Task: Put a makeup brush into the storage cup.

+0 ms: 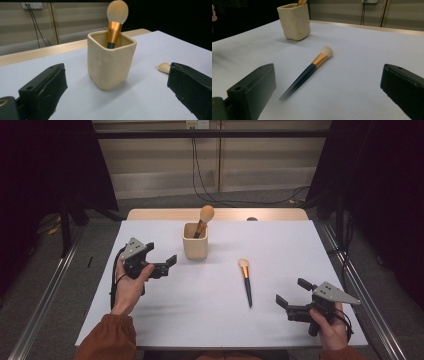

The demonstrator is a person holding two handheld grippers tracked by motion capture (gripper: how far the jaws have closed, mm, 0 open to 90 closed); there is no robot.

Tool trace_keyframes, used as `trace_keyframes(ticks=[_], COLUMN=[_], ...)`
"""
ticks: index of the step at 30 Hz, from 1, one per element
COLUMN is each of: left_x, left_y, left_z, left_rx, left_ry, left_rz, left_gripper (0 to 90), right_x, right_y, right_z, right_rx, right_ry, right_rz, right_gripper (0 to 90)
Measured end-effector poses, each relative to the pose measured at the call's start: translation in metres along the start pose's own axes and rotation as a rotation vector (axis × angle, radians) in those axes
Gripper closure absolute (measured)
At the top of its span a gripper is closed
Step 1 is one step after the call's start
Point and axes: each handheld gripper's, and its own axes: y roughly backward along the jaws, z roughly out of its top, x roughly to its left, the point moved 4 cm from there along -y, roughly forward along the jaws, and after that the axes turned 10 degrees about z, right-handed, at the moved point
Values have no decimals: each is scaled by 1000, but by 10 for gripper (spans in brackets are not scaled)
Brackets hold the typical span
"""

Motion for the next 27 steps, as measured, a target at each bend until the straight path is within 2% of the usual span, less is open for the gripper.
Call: trace_keyframes(ticks=[3,8,13,18,20,25,27], left_x=[0,-2,0,-2,0,0,-2], left_y=[5,22,32,40,43,55,60], left_z=[-2,-8,-12,-18,-20,-24,-24], left_rx=[0,0,-1,5,6,13,3], left_ry=[-1,4,6,-15,14,29,38], left_rz=[0,-3,20,34,27,46,37], left_gripper=[22,22,22,26,26,26,26], right_x=[0,0,0,0,0,-1,-2], right_y=[0,0,0,-1,-2,0,0], right_z=[0,0,0,0,0,0,0], right_rx=[1,0,2,4,4,-1,-1], right_ry=[0,-1,2,2,2,-4,-4], right_rz=[0,-2,-1,-2,0,-7,-10], right_gripper=[0,0,0,0,0,0,0])
